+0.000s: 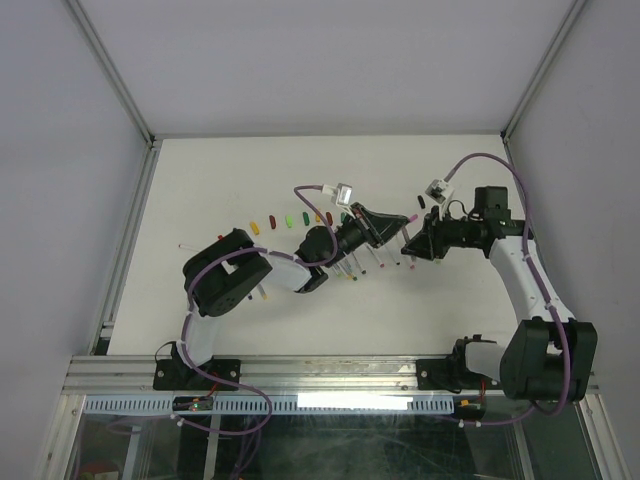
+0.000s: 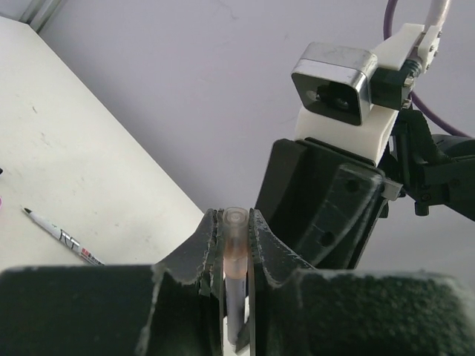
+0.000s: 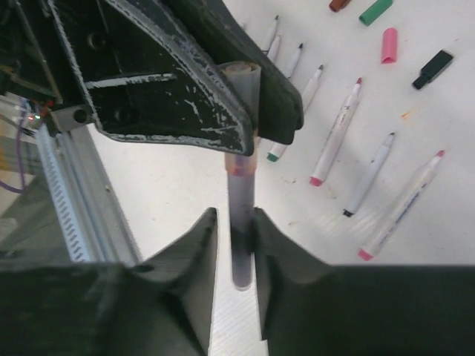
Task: Open the pen caps
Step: Open the pen cap from the pen, then place the pen at the center of the board.
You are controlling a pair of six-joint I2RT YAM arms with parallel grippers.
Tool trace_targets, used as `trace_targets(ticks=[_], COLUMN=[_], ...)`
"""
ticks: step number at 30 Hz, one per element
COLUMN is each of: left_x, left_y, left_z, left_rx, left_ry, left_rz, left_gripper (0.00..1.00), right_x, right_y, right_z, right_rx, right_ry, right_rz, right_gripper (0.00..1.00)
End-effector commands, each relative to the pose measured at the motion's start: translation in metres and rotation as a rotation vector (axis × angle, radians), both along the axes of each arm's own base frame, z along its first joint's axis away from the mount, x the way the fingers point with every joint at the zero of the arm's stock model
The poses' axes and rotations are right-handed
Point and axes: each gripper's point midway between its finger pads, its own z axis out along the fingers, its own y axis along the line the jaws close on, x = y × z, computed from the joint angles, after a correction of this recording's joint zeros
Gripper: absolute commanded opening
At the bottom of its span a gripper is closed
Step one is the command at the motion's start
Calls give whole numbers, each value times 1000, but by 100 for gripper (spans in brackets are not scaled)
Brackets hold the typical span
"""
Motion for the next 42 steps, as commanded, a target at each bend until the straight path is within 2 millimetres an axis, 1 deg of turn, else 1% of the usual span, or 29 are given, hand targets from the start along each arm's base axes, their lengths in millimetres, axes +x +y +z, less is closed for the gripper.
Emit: trace_targets(ticks=[1,2,3,5,7,9,10,12,14,17,21,24,26,28,32,34,35,36,38,40,42], left_x=[2,4,10,33,64,97,110,132,145,146,142,144,149,155,162,160,158,154,148,138,128], left_y=[13,15,21,43,74,110,125,153,172,187,197,204,212,222,251,259,259,256,241,220,202], left_z=[51,51,54,63,79,98,108,125,139,146,142,145,149,151,154,162,168,172,172,169,156], left_rx=[-105,-104,-109,-135,-179,-213,-222,-206,-184,-165,-162,-192,-224,-263,-329,-347,-342,-324,-266,-197,-152], left_ry=[-71,-73,-76,-69,-60,-60,-68,-96,-110,-127,-114,-91,-57,-10,49,32,8,-13,-39,-74,-66], left_rz=[51,67,96,169,236,325,370,475,560,606,633,668,709,757,883,885,874,849,776,662,554], left_gripper=[0,0,0,0,0,0,0,0,0,0,0,0,0,0,0,0,0,0,0,0,0], right_x=[6,6,6,6,5,3,3,2,3,5,7,5,4,5,6,7,10,15,28,45,57], right_y=[5,5,5,3,2,2,2,2,2,0,-1,2,5,7,7,5,3,-1,-16,-44,-75], right_z=[13,12,11,7,2,-2,-3,-4,-5,-7,-12,-20,-25,-27,-30,-30,-29,-28,-26,-27,-35], right_rx=[-4,-8,-14,-27,-37,-43,-44,-48,-50,-65,-74,-97,-120,-137,-158,-167,-175,-183,-214,-274,-354], right_ry=[-68,-64,-60,-45,-21,10,19,31,37,42,59,89,95,87,83,78,71,56,27,-3,-19], right_rz=[-4,-4,-5,-8,-5,6,9,13,11,-6,-15,-2,7,12,3,-5,-23,-53,-146,-276,-397], right_gripper=[16,7,1,0,0,0,0,0,0,0,0,0,0,0,0,0,0,0,0,0,0])
